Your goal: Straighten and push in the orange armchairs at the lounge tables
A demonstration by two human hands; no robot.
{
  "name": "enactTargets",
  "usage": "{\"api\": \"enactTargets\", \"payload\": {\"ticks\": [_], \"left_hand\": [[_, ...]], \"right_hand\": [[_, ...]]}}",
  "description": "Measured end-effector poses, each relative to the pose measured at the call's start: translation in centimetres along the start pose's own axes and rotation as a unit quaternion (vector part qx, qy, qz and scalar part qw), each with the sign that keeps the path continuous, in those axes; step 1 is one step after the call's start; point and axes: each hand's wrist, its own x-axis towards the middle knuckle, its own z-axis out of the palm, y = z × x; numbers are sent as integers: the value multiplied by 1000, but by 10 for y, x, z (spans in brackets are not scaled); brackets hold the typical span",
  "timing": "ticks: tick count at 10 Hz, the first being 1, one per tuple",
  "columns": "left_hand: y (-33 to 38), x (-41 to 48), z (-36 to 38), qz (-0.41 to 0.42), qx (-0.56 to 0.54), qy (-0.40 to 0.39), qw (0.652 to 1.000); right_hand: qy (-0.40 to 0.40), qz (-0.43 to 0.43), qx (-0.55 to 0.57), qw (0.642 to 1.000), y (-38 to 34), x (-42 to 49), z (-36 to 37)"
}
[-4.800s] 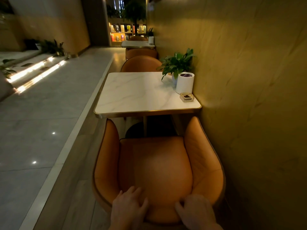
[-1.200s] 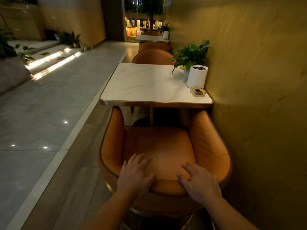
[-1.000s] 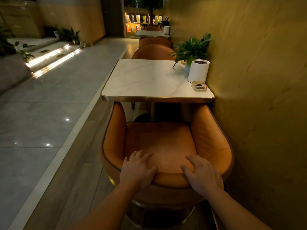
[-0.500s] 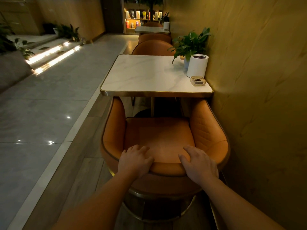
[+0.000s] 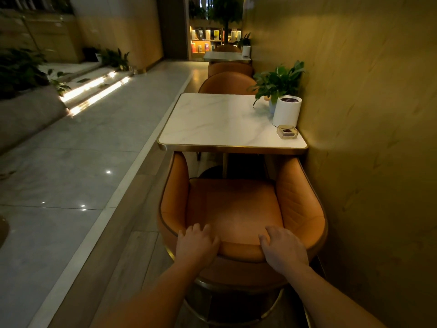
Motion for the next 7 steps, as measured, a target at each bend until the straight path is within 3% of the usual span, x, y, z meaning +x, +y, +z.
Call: {"api": "enactTargets", "payload": {"ticks": [2,4,7], "left_hand": [[-13,-18,-41,-21,-1,21,1000],[-33,-34,-110,-19,-21,73,997],[-121,-29,-188,40,-5,102,994]], "right_hand": [[-32,-40,-81,995,-11,-6,-18],[-42,-58,-61,995,-50,-8,-59],[6,12,0,1000,-146,3,-99]]}}
